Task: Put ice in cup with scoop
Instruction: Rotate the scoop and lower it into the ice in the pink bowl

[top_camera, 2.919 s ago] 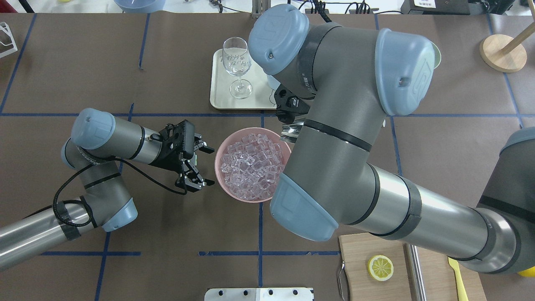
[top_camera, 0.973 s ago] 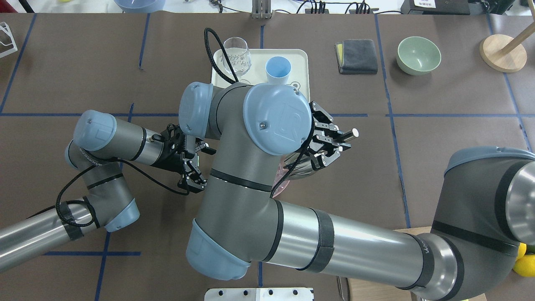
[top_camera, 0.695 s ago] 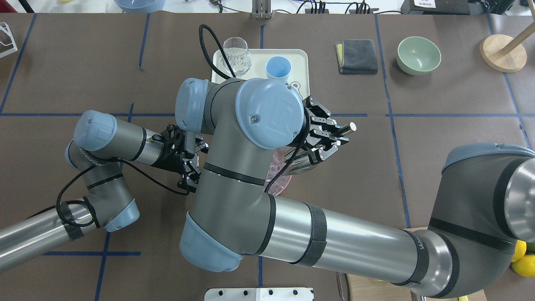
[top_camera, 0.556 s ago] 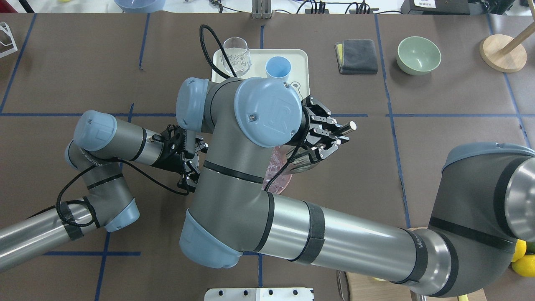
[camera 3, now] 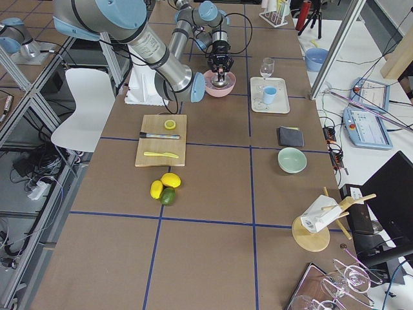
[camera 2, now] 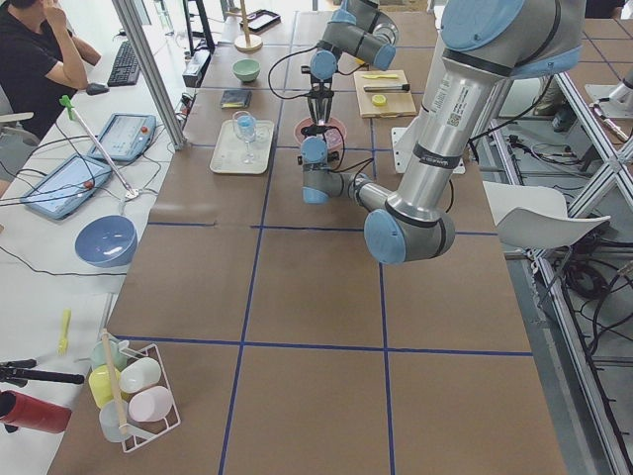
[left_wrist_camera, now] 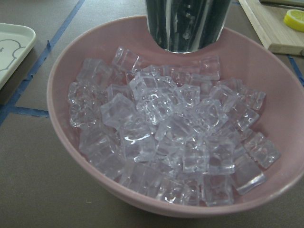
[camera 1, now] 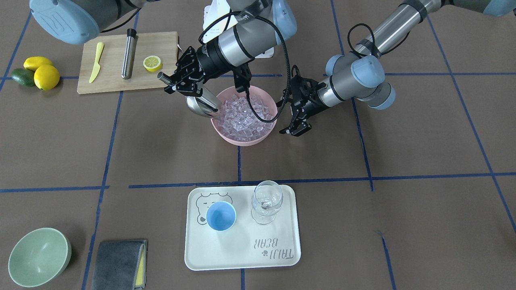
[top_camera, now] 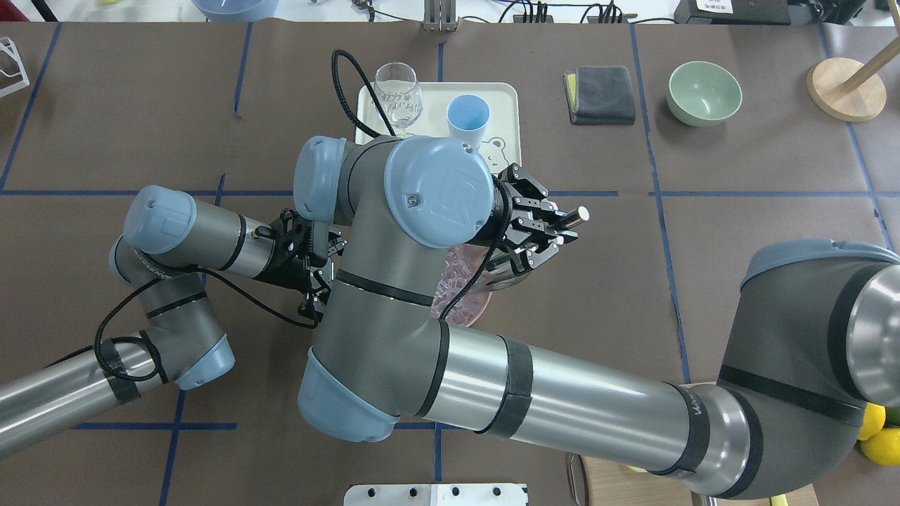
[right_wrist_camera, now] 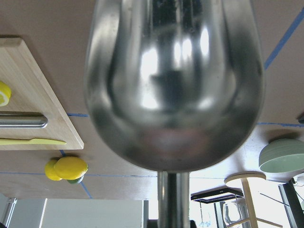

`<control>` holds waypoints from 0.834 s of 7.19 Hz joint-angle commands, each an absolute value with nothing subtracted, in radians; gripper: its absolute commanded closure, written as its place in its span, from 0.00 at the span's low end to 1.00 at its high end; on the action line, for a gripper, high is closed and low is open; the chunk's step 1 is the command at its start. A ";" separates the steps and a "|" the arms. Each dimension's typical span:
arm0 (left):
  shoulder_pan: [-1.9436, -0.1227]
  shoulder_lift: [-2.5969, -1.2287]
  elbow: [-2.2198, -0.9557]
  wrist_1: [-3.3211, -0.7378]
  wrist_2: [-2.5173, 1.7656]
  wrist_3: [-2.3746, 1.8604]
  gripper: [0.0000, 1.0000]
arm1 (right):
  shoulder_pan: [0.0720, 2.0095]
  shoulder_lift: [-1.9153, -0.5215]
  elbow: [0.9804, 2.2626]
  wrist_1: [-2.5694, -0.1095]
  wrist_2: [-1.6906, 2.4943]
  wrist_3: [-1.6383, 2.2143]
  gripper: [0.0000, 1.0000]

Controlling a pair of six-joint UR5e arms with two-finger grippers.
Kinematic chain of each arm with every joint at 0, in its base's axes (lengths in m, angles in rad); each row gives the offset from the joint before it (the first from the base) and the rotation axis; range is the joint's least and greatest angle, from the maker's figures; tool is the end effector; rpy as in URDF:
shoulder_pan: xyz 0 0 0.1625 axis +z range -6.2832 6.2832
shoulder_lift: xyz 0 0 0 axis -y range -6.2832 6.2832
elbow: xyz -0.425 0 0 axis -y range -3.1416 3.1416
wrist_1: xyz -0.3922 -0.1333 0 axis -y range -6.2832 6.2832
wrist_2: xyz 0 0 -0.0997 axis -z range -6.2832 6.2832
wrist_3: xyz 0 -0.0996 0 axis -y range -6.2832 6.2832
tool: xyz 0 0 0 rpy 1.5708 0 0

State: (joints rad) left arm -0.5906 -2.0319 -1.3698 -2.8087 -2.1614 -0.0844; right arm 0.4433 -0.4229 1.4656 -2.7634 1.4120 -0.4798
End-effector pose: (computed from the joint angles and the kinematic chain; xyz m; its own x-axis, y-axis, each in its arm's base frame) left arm 0.5031 -0.4310 0.3488 0.0063 0.9922 -0.1244 -0.0601 0.1246 0.9904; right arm -0.5405 -0.4216 0.1103 -0.0555 -0.9960 -0.0698 0.9780 -0.0402 -0.2047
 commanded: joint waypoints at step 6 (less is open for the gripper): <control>-0.591 -2.029 -1.370 -2.823 -2.161 -0.084 0.00 | 0.416 -0.440 1.397 -2.617 1.411 -0.472 1.00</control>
